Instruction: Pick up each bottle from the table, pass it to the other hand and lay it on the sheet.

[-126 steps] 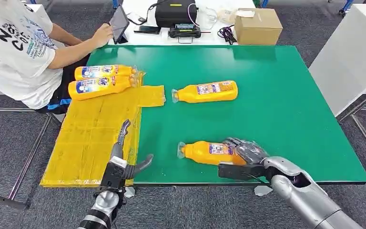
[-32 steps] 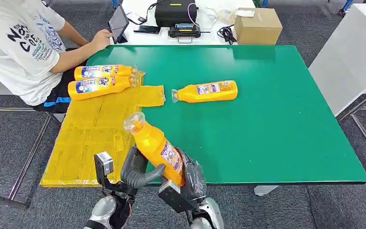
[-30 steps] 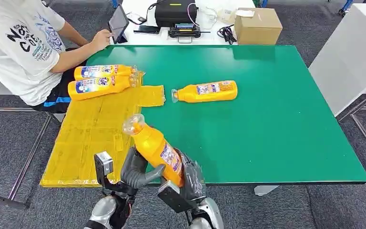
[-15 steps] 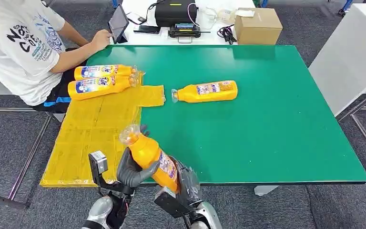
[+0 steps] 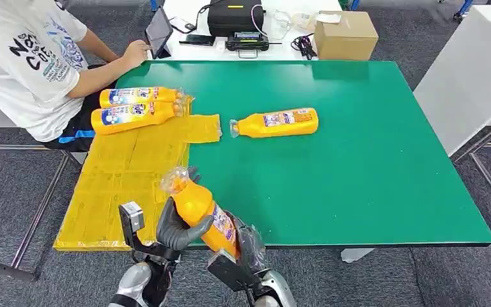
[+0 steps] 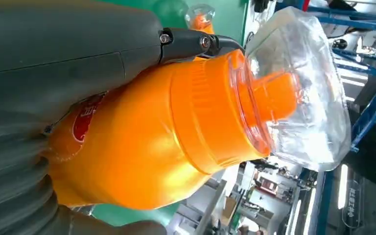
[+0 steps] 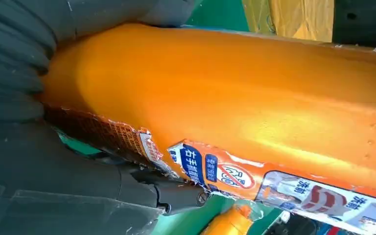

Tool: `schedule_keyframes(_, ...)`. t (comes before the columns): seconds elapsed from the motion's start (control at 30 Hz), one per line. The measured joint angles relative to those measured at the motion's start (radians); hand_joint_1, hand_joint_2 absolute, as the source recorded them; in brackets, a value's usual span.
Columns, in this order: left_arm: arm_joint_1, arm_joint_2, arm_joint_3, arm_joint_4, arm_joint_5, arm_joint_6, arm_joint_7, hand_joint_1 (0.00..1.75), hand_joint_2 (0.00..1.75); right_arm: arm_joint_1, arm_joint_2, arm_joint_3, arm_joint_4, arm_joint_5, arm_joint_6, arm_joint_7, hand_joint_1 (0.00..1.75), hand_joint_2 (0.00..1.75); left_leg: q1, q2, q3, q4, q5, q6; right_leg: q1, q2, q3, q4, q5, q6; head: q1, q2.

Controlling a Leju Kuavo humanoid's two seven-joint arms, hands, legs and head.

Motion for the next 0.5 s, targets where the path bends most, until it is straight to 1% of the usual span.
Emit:
schedule_keyframes(0.27,-0.004,0.008,0.0,0.003,-0.004,-0.023,-0.009,1.75,1.75,-0.001,0.0,0.0,0.0,0.0,0.0,0.002,1.75,1.75,0.0,0.0,0.0,0.0,0.0,0.0,0.0,0.0,0.0,0.0,0.0,0.0,0.0,0.0)
schedule_keyframes(0.43,-0.011,0.015,-0.002,0.003,-0.058,-0.024,-0.027,1.75,1.75,-0.003,0.002,-0.001,0.0,0.002,0.006,0.003,1.75,1.75,0.0,0.0,0.0,0.0,0.0,0.0,0.0,0.0,0.0,0.0,0.0,0.0,0.0,0.0)
schedule_keyframes(0.47,-0.014,0.016,-0.002,0.003,-0.069,-0.024,-0.028,1.75,1.75,-0.004,0.002,-0.002,0.0,0.003,0.008,0.003,1.73,1.75,0.0,0.0,0.0,0.0,0.0,0.0,0.0,0.0,0.0,0.0,0.0,0.0,0.0,0.0)
schedule_keyframes(0.5,-0.016,0.017,-0.002,0.002,-0.08,-0.024,-0.03,1.75,1.75,-0.004,0.003,-0.003,0.0,0.003,0.01,0.003,1.61,1.75,0.0,0.0,0.0,0.0,0.0,0.0,0.0,0.0,0.0,0.0,0.0,0.0,0.0,0.0)
